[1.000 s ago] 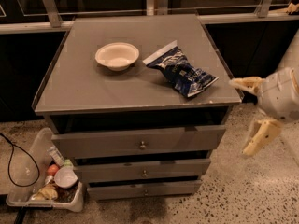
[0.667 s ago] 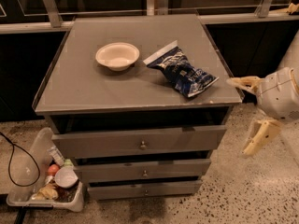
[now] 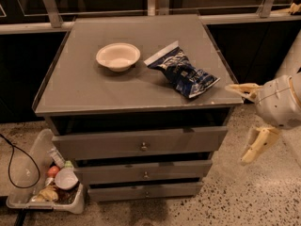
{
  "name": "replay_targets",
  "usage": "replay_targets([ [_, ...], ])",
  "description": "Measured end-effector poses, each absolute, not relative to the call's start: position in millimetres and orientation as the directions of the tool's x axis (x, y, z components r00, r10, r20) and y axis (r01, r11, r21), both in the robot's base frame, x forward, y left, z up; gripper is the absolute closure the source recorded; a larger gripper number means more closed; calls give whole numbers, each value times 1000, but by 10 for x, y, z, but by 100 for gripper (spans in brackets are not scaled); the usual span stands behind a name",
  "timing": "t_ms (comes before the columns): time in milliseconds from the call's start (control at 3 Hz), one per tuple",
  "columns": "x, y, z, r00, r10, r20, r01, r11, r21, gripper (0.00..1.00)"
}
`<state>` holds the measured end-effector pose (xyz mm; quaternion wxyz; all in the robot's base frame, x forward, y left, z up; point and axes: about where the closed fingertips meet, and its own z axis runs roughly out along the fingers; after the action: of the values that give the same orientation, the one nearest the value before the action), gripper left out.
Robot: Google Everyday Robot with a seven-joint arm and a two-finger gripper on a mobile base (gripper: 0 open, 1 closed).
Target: Open top drawer
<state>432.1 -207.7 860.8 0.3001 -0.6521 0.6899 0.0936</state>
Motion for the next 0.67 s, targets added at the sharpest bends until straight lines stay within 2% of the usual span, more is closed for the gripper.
replay_targets([
  [667, 4173, -1719, 7878, 17, -821, -570, -979, 102, -176, 0],
])
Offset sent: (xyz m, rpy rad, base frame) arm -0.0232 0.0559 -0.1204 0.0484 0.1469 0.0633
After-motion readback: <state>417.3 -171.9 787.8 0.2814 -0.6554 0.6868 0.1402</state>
